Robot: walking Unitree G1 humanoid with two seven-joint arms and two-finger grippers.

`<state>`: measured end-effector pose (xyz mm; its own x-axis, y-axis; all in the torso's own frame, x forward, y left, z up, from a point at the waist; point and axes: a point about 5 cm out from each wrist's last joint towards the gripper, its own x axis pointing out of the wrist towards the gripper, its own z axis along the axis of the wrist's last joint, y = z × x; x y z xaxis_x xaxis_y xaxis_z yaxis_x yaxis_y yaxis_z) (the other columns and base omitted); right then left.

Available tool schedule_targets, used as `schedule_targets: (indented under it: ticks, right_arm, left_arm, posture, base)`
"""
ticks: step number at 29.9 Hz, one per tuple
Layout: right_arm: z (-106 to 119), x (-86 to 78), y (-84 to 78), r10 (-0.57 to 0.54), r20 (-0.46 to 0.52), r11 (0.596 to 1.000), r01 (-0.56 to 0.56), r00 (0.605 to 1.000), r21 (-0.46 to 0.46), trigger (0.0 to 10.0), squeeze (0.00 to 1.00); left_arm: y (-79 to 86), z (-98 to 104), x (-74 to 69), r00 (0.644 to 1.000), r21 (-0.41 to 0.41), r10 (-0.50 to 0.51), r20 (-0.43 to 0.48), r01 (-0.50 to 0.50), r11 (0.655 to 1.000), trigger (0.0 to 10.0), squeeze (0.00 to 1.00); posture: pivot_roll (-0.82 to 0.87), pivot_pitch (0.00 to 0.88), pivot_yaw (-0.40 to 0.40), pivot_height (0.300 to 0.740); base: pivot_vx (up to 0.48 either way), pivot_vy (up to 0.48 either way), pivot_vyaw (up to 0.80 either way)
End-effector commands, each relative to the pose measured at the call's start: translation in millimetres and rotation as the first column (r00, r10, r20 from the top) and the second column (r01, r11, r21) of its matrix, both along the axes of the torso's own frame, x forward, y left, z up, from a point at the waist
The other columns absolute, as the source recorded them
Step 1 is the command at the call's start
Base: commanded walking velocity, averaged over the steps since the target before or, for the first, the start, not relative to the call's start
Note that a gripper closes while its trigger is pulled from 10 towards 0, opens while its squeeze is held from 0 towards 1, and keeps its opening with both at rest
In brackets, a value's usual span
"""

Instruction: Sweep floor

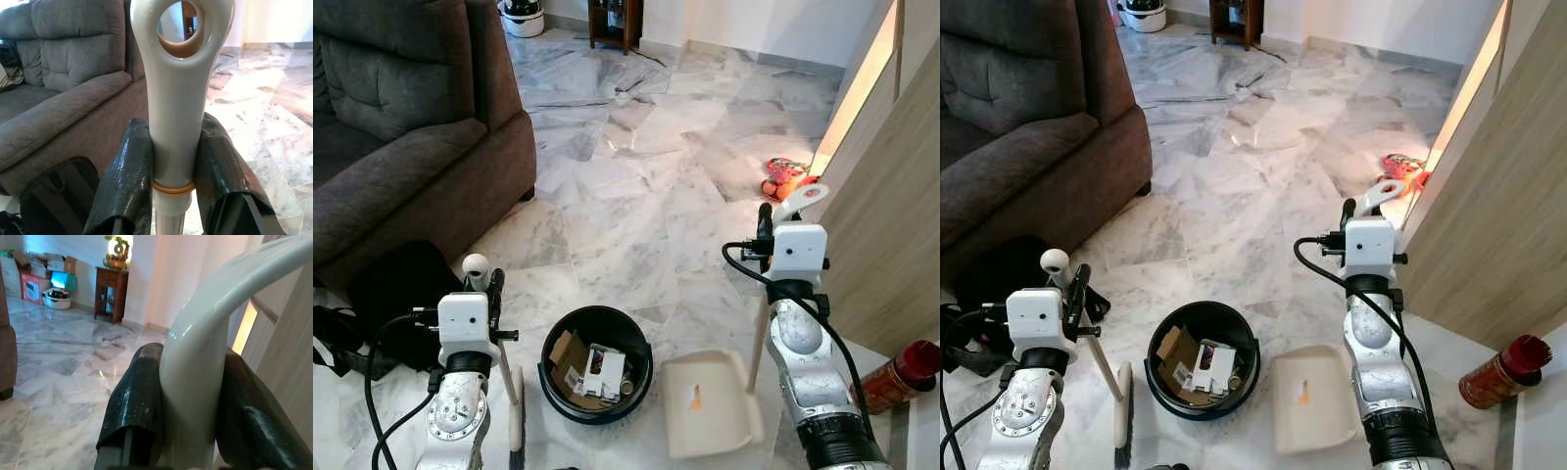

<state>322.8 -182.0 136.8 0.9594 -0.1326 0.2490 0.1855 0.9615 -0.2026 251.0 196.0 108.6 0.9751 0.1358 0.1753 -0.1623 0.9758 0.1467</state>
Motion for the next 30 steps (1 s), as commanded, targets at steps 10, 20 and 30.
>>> schedule_targets:
  ticks: [10, 20, 30]
  right_arm:
    - [1.1, -0.9, -0.9, 0.021, 0.028, 1.000, -0.022, 0.999, 0.016, 10.0, 0.00]
    - [0.2, -2.2, 2.3, 0.039, 0.029, 0.999, -0.040, 0.999, 0.031, 10.0, 0.00]
    - [-0.7, -4.5, 6.3, 0.059, 0.030, 0.997, -0.060, 0.998, 0.040, 10.0, 0.00]
  left_arm:
    - [-1.3, 10.5, -3.2, 0.999, 0.005, -0.013, 0.048, 0.013, 1.000, 10.0, 0.00]
    - [-2.1, 11.1, -2.0, 0.999, 0.002, -0.019, 0.050, 0.018, 1.000, 10.0, 0.00]
    - [-2.8, 11.2, -2.3, 0.999, 0.002, -0.023, 0.047, 0.023, 1.000, 10.0, 0.00]
  posture:
    - [0.13, 0.114, 0.015, 0.740]
    - [0.13, 0.123, 0.022, 0.740]
    - [0.11, 0.138, 0.029, 0.740]
  base:
    - [0.000, 0.000, 0.00]
    - [0.000, 0.000, 0.00]
    - [0.000, 0.000, 0.00]
